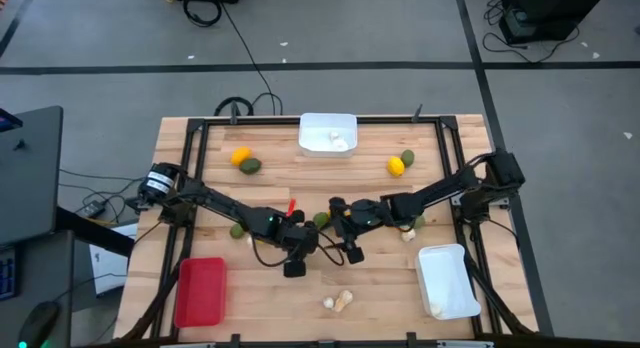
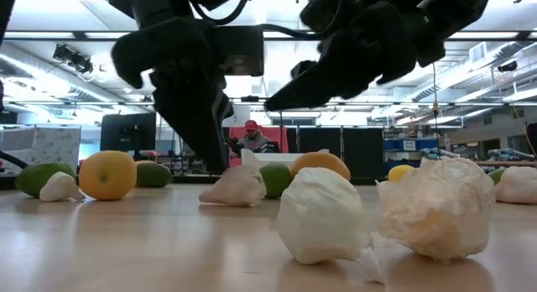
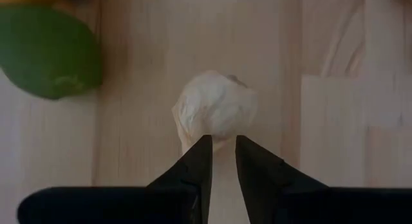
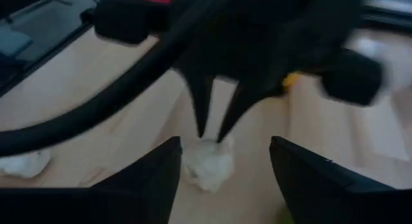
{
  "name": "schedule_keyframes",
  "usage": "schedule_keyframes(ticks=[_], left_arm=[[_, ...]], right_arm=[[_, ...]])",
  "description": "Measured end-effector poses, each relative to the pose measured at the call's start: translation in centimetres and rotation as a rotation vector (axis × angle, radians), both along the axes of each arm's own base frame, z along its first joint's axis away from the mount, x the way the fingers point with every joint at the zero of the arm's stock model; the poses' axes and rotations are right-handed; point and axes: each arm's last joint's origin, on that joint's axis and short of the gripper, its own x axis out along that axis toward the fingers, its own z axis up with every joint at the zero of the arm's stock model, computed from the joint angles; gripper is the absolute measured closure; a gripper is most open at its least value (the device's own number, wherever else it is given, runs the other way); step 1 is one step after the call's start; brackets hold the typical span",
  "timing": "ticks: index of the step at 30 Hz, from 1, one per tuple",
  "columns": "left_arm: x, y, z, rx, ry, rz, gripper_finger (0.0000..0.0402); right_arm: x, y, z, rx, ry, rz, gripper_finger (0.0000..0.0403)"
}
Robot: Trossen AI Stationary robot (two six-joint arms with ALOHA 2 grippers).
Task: Sort produce into baskets
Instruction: Put the garlic into the top white bin
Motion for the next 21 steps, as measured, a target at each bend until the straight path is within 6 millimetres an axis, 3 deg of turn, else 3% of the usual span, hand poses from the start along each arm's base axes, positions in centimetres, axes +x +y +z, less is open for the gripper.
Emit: schedule_keyframes(ticks=[6,12,21], left_arm=[[0.2,0.2,0.0,-0.006,-0.015,0.011,0.0328],[-0.1,0.4,0.1,0.008,0.035,0.014,0.0328],[-1.0,1.4,5.1,0.123,-0.061,0.093,0.0328]], right_arm=[[2.2,1.0,-1.5,-0.041,0.101,-0.003,0.0112],[2.9,1.3,-1.7,-0.038,0.141,0.008,0.0109],[4.7,1.6,-3.1,-0.04,0.182,-0.007,0.0111]])
